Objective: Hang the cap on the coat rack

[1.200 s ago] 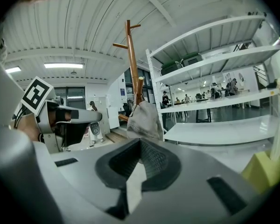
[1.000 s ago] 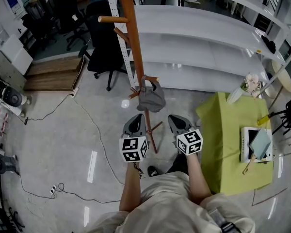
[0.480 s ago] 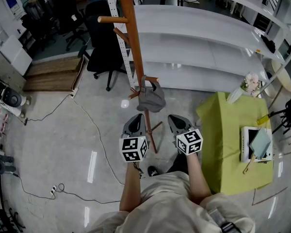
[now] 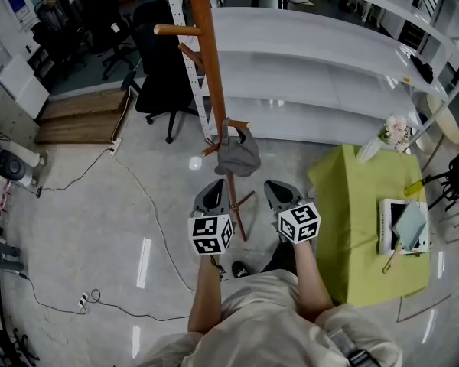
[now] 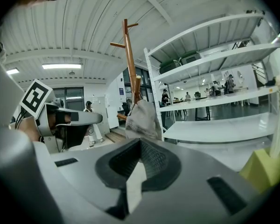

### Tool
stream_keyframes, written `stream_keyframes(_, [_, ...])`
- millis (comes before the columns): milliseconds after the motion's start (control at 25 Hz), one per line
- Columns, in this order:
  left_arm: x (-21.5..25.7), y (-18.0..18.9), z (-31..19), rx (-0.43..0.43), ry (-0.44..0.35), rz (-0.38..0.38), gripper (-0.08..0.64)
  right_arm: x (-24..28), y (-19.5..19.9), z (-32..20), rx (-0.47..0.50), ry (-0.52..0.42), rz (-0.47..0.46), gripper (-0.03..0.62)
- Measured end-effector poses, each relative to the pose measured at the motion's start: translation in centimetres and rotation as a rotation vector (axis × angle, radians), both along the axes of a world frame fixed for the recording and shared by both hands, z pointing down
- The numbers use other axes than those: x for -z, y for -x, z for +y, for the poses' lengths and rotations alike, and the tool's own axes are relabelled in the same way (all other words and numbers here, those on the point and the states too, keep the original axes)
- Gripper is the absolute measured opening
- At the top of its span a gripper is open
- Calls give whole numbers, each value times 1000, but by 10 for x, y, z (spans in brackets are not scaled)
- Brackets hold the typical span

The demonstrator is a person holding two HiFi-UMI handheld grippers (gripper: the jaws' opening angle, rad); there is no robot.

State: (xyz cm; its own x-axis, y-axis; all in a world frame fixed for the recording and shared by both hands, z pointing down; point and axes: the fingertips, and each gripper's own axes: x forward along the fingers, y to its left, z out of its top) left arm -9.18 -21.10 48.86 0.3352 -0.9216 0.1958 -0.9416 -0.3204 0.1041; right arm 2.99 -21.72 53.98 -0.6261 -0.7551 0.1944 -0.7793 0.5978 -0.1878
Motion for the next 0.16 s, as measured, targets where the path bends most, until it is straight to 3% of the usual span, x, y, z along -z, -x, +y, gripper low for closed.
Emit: stream_keyframes(160, [3,-1,0,-6,0,-3,8,4,0,0,-1,-1,4,5])
